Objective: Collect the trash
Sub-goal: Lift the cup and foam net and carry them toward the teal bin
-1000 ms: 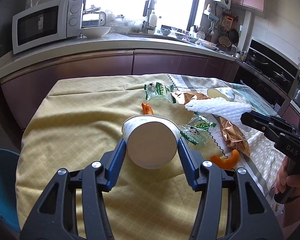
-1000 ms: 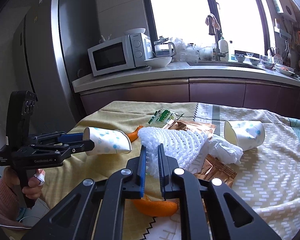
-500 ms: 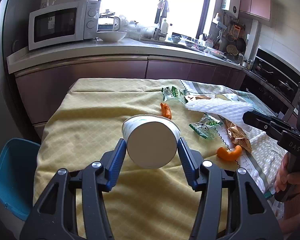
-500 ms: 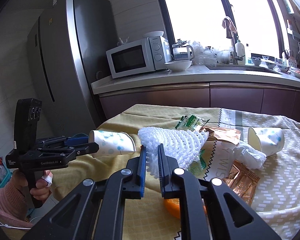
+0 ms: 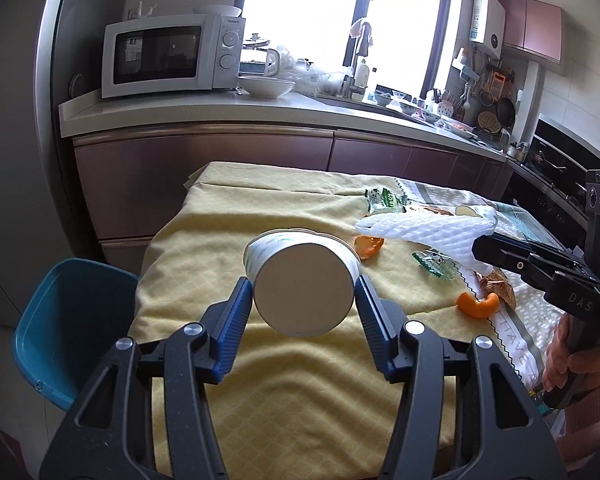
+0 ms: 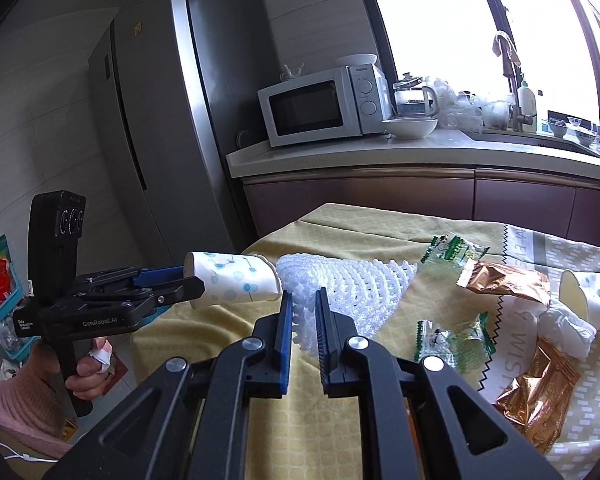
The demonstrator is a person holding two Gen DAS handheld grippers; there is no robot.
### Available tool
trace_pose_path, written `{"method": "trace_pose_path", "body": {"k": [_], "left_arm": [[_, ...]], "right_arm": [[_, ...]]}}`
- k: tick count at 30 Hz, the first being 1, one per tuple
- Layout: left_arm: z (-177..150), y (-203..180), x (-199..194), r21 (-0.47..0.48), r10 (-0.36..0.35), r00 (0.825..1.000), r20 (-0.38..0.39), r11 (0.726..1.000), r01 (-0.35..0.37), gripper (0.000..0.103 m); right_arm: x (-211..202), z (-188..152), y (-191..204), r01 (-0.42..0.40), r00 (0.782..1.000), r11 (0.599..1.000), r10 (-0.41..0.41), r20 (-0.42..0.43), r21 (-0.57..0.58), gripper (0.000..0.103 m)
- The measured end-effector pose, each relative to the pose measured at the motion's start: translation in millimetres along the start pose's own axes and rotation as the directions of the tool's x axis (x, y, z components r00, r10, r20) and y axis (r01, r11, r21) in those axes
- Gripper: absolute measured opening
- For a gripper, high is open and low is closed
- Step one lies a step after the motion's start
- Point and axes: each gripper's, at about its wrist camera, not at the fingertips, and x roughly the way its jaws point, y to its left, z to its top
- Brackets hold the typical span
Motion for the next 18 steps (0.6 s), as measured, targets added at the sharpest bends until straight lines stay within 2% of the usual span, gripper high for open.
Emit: {"method": "trace_pose_path", "body": {"k": [10, 18], "left_arm": [[-6, 41, -30, -0.069, 0.09, 0.996, 0.024, 0.994, -0.088, 0.053], [-13, 76, -51, -0.134, 0.164, 0.986, 0.035, 0.978, -0.158, 0.053]], "right_arm": [[26, 12, 30, -0.098, 0.995, 0.994, 0.097, -0.027, -0.057, 0.01], [48, 21, 57, -0.183, 0.982, 0.978, 0.177, -0.063, -0.101, 0.01]]}}
